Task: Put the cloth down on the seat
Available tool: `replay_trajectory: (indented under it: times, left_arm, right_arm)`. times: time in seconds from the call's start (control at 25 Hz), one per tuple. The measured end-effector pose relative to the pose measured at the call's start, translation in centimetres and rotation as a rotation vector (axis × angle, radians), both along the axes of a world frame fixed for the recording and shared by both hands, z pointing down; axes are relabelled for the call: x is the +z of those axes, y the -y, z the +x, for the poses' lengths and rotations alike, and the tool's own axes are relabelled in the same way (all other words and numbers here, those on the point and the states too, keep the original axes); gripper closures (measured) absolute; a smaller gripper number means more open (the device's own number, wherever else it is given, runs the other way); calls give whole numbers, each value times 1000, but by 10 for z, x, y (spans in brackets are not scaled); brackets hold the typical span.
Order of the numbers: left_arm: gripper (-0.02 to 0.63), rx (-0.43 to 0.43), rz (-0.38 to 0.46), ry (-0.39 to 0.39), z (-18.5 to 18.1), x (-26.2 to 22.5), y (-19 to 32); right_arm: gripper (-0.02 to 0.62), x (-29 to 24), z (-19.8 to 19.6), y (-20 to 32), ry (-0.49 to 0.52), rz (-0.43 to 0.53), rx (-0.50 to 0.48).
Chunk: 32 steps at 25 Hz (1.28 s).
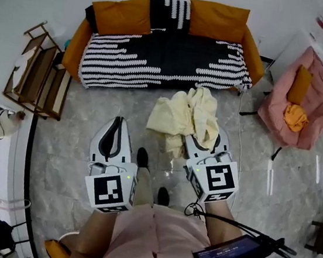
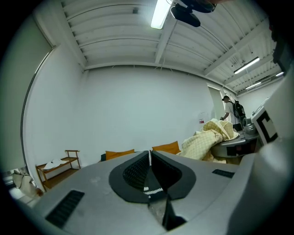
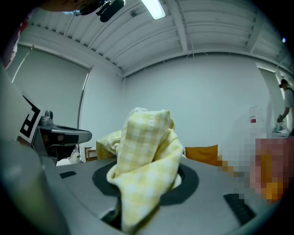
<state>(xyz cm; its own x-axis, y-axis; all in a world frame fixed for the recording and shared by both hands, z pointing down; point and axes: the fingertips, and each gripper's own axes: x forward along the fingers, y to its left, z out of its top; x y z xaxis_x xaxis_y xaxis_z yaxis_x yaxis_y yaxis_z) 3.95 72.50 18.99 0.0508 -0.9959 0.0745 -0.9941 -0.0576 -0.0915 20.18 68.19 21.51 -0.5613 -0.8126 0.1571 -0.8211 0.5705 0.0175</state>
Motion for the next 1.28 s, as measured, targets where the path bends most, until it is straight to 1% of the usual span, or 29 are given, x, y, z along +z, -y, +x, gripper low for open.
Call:
replay_trajectory:
  times: [0.12, 0.32, 0.48, 0.6, 0.8, 1.0, 1.28]
  left_arm:
    - [580, -14, -22, -18, -27, 13, 30]
    - [580, -12, -24, -46, -70, 19, 100]
    - [580, -2, -13, -50, -101, 9, 155]
    - [580, 0, 10, -48, -124, -2, 193]
    - [580, 15, 42, -31, -149, -16, 250]
    - [580, 43, 42, -31, -159, -23, 294]
    - [580, 95, -12, -39, -142, 2, 349]
  right_arm:
    - [431, 9, -24, 30, -9, -13, -5]
    - [433, 13, -71, 91, -24, -23, -35]
    - [433, -2, -101, 148, -14, -1, -28]
    - [433, -18, -121, 188, -7, 28, -16]
    - [433, -34, -144, 244, 7, 65, 2]
    - [433, -47, -149, 284, 22, 87, 38]
    - [433, -31, -129, 330, 9, 59, 94]
